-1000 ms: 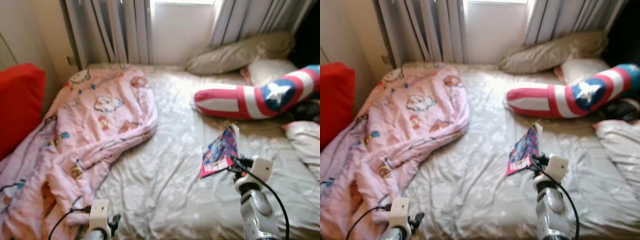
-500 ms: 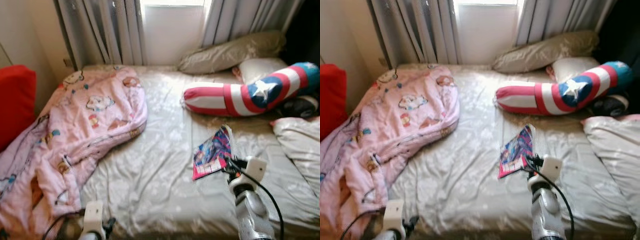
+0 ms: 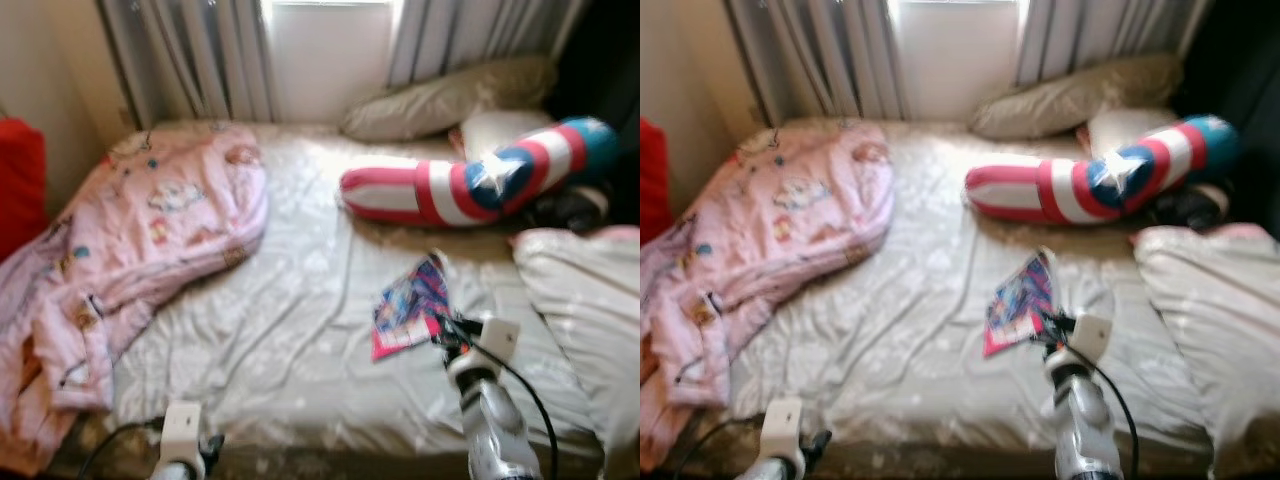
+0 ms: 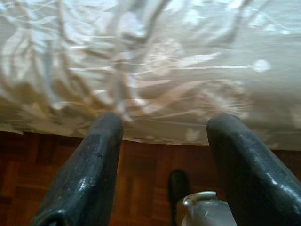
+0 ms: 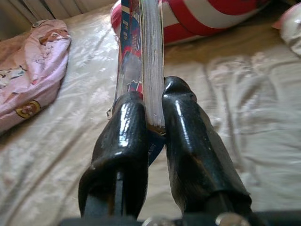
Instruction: Clean up the room
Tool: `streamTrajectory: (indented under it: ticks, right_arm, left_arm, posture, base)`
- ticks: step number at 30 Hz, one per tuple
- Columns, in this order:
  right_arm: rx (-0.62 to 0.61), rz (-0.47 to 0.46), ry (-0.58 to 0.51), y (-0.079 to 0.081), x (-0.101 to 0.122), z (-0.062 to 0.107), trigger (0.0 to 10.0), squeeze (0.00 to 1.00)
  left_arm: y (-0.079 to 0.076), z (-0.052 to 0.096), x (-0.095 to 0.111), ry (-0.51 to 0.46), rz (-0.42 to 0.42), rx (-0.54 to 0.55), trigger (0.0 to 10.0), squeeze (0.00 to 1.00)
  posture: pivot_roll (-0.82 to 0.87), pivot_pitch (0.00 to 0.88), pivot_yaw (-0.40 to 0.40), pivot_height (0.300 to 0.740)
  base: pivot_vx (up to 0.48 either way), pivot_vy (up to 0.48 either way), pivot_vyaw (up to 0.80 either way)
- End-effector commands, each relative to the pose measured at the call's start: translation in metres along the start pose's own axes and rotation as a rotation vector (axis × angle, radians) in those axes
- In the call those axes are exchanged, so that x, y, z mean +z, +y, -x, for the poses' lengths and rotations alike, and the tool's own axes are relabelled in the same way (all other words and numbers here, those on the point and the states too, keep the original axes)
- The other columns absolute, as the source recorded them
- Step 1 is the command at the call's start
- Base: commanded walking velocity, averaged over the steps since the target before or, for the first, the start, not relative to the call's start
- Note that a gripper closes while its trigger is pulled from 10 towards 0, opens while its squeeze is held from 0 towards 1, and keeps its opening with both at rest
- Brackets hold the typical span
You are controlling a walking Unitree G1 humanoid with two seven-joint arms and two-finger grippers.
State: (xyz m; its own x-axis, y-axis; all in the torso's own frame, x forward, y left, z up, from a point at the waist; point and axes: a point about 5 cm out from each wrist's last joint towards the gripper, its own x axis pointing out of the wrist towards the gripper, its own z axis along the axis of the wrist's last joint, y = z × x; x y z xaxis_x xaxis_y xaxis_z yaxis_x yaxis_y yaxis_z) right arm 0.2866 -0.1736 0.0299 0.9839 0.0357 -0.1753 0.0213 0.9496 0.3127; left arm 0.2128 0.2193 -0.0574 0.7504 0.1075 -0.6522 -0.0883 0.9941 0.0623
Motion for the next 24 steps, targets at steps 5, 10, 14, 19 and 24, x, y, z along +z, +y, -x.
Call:
streamTrajectory:
  ticks: [5, 10, 14, 19, 24]
  right_arm:
    - [0.001, 0.026, -0.039, -0.0062, 0.0123, -0.0015, 10.0, 0.00]
    - [0.006, 0.030, -0.038, -0.0064, 0.0121, -0.0011, 10.0, 0.00]
    - [0.018, 0.024, -0.027, -0.0058, 0.0109, -0.0008, 10.0, 0.00]
    - [0.038, 0.027, -0.011, -0.0028, 0.0079, -0.0002, 10.0, 0.00]
    - [0.054, 0.029, -0.006, -0.0011, 0.0073, 0.0000, 10.0, 0.00]
  left_arm:
    - [-0.0080, 0.0016, -0.0082, 0.031, -0.001, -0.021, 10.0, 0.00]
    - [-0.0083, 0.0017, -0.0086, 0.032, -0.001, -0.022, 10.0, 0.00]
    - [-0.0082, 0.0017, -0.0088, 0.032, 0.001, -0.016, 10.0, 0.00]
    - [-0.0081, 0.0019, -0.0091, 0.029, 0.012, -0.016, 10.0, 0.00]
    - [-0.0080, 0.0019, -0.0095, 0.035, 0.015, -0.016, 10.0, 0.00]
  posture:
    - [0.06, 0.000, -0.017, 0.740]
    - [0.06, 0.000, -0.019, 0.740]
    - [0.06, 0.000, -0.019, 0.740]
    - [0.06, 0.000, -0.019, 0.740]
    - [0.06, 0.000, -0.018, 0.740]
  base:
    - [0.000, -0.382, 0.00]
    - [0.000, -0.358, 0.00]
    - [0.000, -0.074, 0.00]
    - [0.000, 0.000, 0.00]
    - [0.000, 0.000, 0.00]
